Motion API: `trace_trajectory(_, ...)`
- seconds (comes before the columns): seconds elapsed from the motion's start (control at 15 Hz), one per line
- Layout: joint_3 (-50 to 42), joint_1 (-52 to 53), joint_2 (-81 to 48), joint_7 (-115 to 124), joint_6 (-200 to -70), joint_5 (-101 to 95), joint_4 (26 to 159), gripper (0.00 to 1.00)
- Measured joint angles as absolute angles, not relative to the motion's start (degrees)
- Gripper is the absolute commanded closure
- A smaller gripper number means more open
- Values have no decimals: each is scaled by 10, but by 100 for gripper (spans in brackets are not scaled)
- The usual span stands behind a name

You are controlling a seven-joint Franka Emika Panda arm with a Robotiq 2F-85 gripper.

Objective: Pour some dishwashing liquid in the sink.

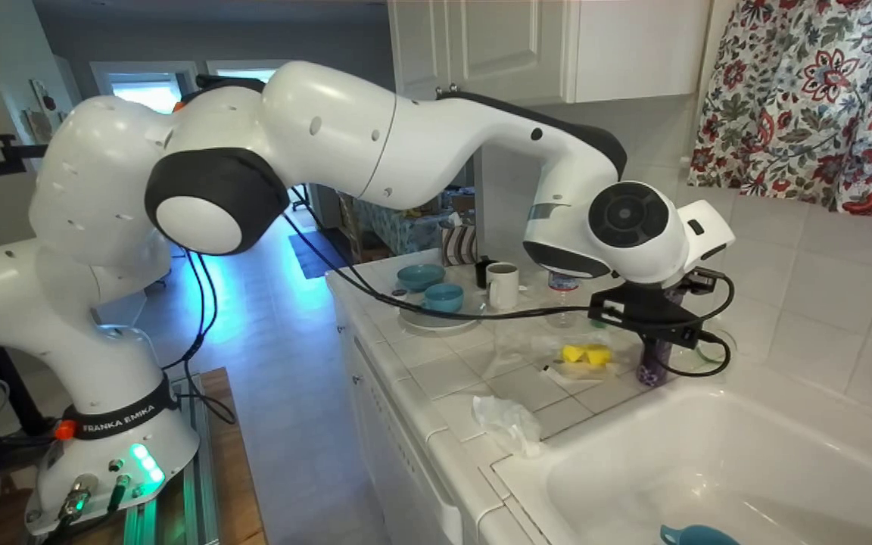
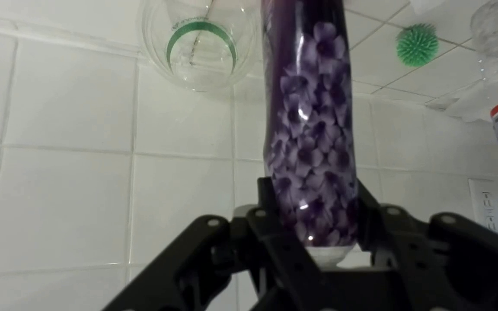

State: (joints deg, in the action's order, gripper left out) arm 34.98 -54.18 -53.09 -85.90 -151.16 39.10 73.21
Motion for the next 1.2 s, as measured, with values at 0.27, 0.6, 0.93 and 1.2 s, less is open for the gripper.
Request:
trace_trajectory(0.27,334,-528,-531,-847,-1509,391,722,19)
trace_trajectory(0.6,324,-519,-529,-835,-1504,391,709,0)
trace_trajectory(0.93,318,-522,-513,-832,-1487,391,710,0)
trace_trajectory(1.2,309,-535,-482,-832,-1447,391,726,0)
